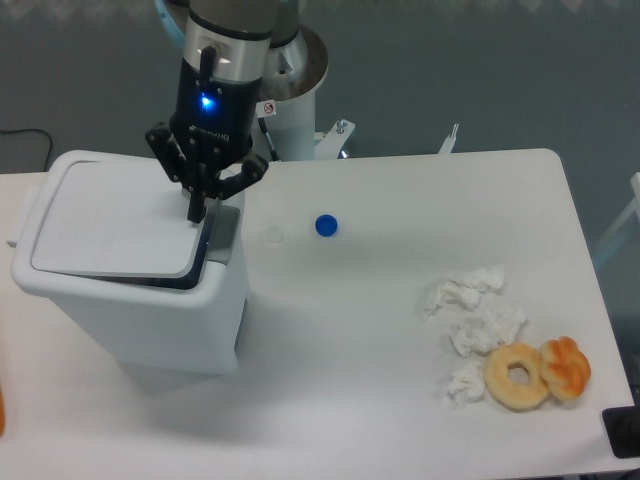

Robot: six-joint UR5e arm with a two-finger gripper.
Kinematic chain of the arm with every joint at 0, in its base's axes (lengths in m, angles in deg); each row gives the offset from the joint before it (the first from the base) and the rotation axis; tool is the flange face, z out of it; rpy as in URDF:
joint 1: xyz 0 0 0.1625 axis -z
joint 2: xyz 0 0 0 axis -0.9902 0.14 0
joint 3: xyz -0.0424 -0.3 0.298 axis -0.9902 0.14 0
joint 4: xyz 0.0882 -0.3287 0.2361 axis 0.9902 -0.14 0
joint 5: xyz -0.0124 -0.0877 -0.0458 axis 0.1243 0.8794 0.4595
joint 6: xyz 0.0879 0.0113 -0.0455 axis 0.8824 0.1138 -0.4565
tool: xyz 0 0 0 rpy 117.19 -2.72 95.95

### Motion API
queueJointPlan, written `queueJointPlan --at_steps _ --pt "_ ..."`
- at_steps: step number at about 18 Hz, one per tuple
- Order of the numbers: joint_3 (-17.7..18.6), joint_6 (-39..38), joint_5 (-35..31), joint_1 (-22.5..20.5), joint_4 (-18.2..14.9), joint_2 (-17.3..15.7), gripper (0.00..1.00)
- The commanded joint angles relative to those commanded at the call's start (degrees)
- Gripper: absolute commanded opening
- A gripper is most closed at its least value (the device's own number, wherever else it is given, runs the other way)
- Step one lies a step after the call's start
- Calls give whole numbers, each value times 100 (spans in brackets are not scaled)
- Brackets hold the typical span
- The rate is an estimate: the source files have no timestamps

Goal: Close the trash can

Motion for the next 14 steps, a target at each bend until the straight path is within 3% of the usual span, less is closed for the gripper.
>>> queueJointPlan --at_steps 7,14 --pt "9 27 0 -45 0 202 0" --pt "44 27 0 -45 0 168 0"
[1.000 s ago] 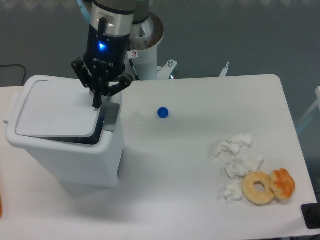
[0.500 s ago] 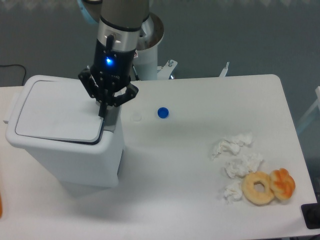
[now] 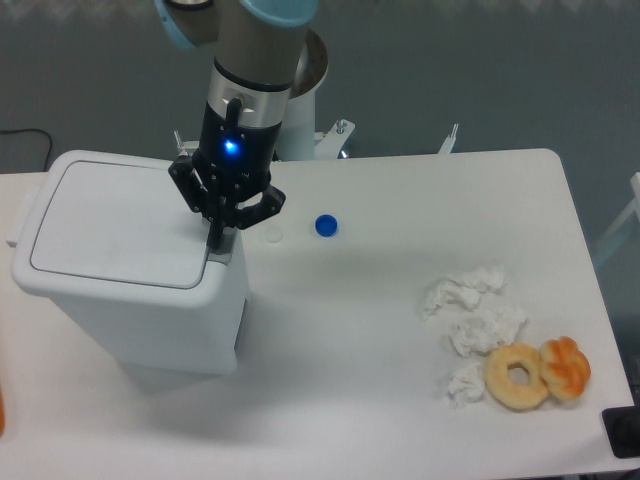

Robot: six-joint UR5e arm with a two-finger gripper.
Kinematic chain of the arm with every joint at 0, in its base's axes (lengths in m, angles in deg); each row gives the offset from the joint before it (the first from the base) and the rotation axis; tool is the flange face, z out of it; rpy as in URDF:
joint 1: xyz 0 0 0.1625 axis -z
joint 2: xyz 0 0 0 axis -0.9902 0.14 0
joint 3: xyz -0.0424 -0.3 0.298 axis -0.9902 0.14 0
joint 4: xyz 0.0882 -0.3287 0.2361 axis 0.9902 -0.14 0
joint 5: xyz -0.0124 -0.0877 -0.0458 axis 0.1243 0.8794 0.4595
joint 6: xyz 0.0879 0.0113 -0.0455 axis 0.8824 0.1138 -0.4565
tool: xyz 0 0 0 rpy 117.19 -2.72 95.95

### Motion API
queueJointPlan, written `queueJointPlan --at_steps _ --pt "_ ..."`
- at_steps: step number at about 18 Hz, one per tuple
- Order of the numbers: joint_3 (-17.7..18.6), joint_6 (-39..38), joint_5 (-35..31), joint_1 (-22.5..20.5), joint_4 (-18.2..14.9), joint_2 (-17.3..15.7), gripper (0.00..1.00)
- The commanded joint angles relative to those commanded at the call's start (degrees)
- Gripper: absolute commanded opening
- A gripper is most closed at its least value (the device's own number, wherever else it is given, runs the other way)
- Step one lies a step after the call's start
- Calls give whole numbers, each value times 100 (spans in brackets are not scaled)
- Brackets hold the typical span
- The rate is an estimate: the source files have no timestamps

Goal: Close the trash can

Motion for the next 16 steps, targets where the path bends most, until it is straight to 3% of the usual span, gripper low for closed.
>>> queueJointPlan --at_steps 16 --pt "-9 -18 17 18 0 -334 0"
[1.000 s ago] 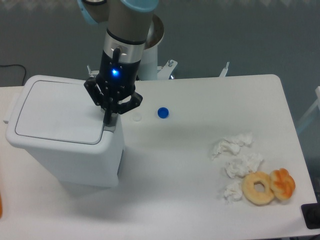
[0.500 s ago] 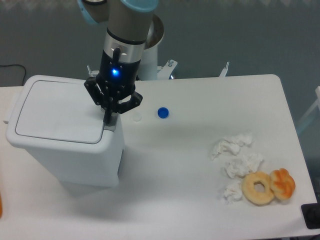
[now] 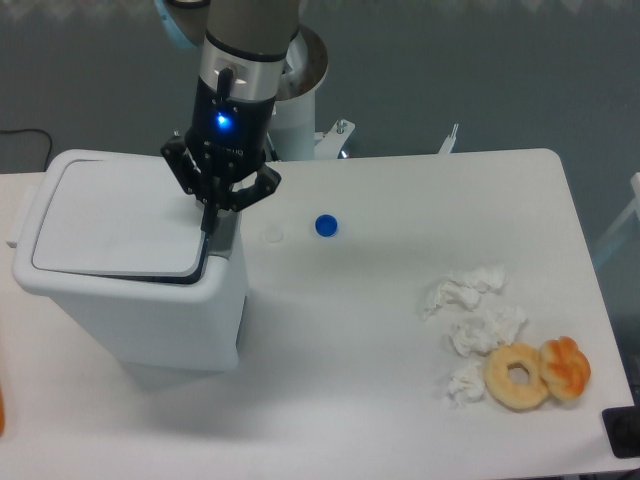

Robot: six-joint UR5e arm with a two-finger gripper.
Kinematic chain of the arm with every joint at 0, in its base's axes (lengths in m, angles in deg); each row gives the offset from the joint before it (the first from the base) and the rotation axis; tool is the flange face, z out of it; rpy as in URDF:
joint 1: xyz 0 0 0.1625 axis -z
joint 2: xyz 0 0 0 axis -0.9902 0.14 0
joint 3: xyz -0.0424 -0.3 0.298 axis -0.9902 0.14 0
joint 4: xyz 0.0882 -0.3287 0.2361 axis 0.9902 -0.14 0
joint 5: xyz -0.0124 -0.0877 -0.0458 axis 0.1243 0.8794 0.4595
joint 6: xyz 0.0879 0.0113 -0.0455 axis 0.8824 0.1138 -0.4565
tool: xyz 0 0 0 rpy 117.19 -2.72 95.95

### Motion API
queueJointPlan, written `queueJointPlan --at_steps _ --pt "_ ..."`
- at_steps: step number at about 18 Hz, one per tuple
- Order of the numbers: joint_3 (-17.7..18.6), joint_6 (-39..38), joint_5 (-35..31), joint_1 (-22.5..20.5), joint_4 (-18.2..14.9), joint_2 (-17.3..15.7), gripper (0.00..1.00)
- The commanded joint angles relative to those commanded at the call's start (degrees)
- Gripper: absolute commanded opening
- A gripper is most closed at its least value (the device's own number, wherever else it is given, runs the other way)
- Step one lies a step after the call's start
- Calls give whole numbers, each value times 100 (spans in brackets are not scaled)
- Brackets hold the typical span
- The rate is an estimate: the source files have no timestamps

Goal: Close the trash can

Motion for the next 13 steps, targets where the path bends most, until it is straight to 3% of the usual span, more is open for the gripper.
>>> queueJointPlan --at_steps 13 --pt "0 -70 18 44 193 -123 0"
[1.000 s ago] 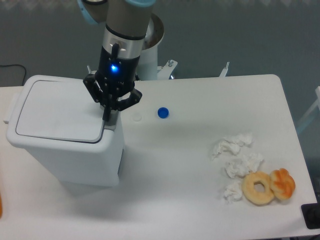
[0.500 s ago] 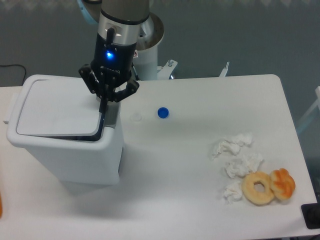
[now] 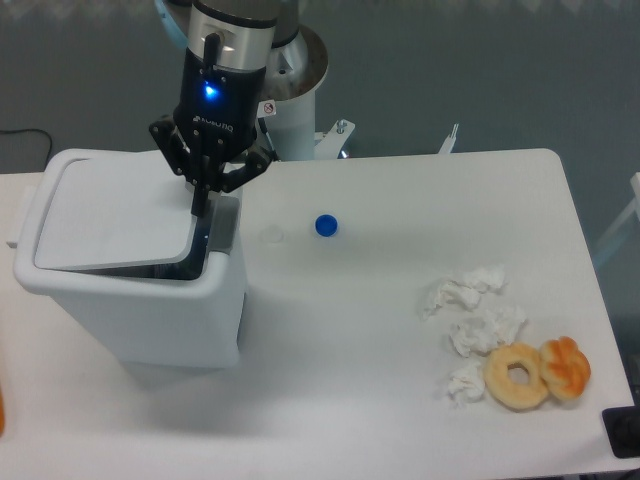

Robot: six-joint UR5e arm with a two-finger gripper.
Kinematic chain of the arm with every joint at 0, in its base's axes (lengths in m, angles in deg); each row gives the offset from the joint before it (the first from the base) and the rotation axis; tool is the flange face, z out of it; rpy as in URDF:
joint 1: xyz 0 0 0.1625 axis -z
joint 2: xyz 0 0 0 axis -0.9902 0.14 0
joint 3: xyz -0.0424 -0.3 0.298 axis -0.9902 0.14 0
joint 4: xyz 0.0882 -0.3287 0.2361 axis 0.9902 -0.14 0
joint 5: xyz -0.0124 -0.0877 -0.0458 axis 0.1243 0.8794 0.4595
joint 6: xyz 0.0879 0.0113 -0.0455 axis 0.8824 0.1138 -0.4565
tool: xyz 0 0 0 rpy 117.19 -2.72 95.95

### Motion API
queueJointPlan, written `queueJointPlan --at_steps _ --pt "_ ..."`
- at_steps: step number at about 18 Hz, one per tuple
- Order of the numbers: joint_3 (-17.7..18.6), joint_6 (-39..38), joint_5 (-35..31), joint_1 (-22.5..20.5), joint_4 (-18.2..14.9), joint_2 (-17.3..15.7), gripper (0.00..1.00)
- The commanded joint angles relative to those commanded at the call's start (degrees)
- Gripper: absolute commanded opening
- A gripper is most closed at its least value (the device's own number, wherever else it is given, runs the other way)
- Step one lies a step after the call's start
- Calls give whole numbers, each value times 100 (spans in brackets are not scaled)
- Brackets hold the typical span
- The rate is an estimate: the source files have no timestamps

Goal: Close the trash can

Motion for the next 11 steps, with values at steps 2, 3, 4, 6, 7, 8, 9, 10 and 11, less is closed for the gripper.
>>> queueJointPlan --at_steps 2,3,4,6,7,8,9,10,11 --pt "0 -9 0 9 9 -53 0" --pt "9 -18 0 9 9 -62 0" --pt "9 -18 0 17 9 -70 0" --pt "0 -9 9 18 18 -70 0" --pt "-9 -9 9 26 18 -70 0" --pt "-9 -9 9 26 18 -79 0" --pt "-9 -9 17 26 18 -97 0" --pt "-26 -9 26 26 18 -123 0" --pt "-70 -18 79 70 18 -167 0"
